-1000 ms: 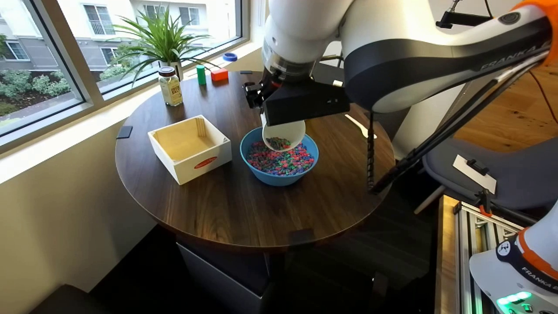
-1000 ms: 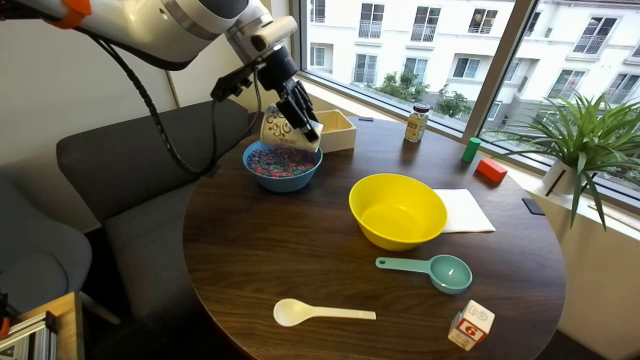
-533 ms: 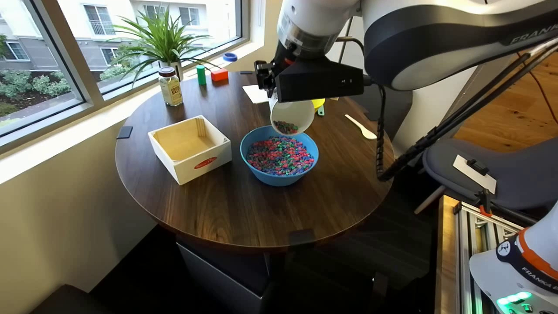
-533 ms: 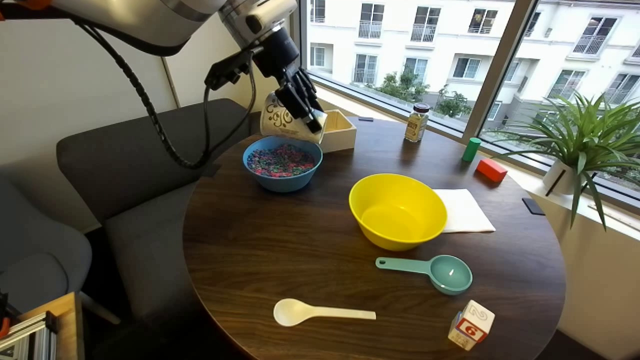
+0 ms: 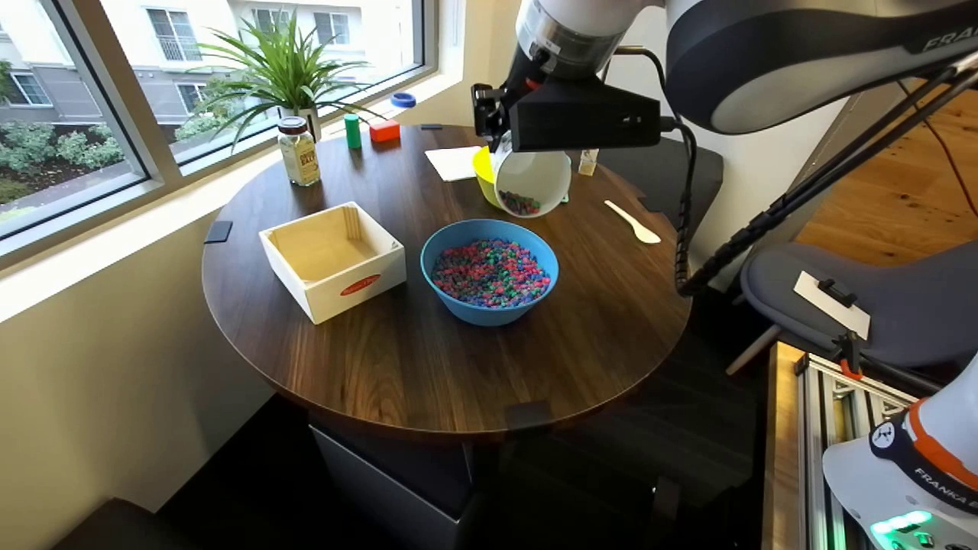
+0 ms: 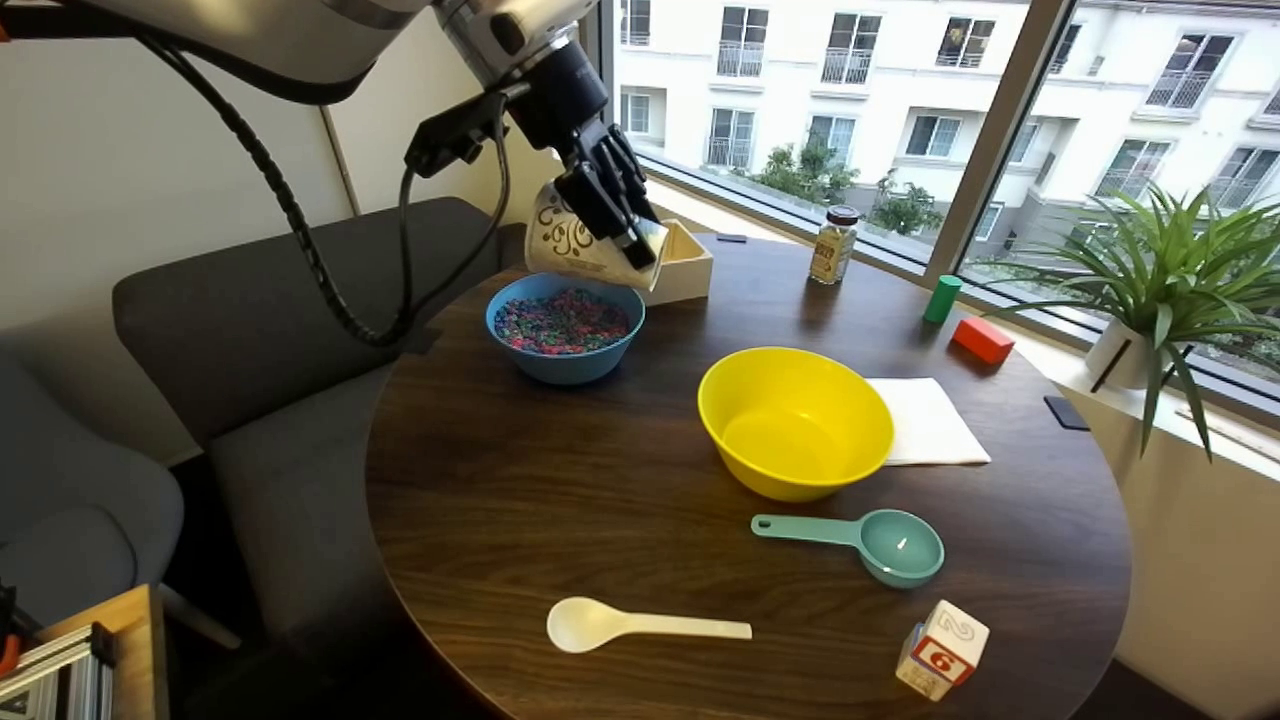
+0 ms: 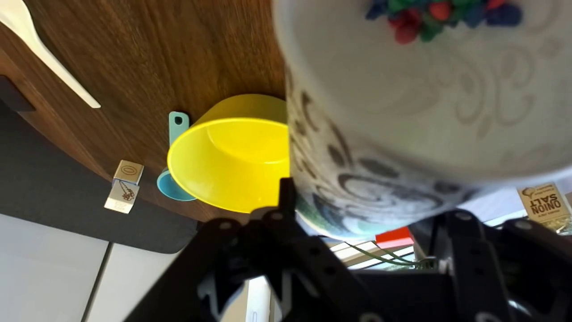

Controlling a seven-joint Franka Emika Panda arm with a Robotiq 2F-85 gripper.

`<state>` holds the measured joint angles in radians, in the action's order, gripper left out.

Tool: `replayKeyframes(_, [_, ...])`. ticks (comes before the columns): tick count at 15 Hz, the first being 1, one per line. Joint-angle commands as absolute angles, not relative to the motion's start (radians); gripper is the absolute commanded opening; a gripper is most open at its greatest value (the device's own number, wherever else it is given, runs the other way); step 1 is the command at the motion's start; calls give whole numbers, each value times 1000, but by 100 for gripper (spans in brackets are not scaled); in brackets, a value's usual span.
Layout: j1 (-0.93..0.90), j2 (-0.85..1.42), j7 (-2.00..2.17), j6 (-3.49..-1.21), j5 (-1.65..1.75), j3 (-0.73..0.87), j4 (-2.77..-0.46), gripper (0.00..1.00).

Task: Use the coffee cup to transfer cereal from the blue bowl to the yellow bowl.

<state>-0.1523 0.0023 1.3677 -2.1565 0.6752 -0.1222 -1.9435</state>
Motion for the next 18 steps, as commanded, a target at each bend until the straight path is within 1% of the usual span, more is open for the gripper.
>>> replayKeyframes(1, [-147, 3, 1367, -2154, 674, -128, -1942, 61])
replayKeyframes(4, [-147, 3, 1367, -2154, 673, -128, -1942, 61])
replayKeyframes(5, [-142, -4, 1371, -2152, 675, -123, -1946, 36])
replayKeyframes(11, [-78, -32, 1427, -2143, 706, -73, -1945, 36])
replayKeyframes(18, [-14, -15, 1456, -2146, 719, -25, -1910, 36])
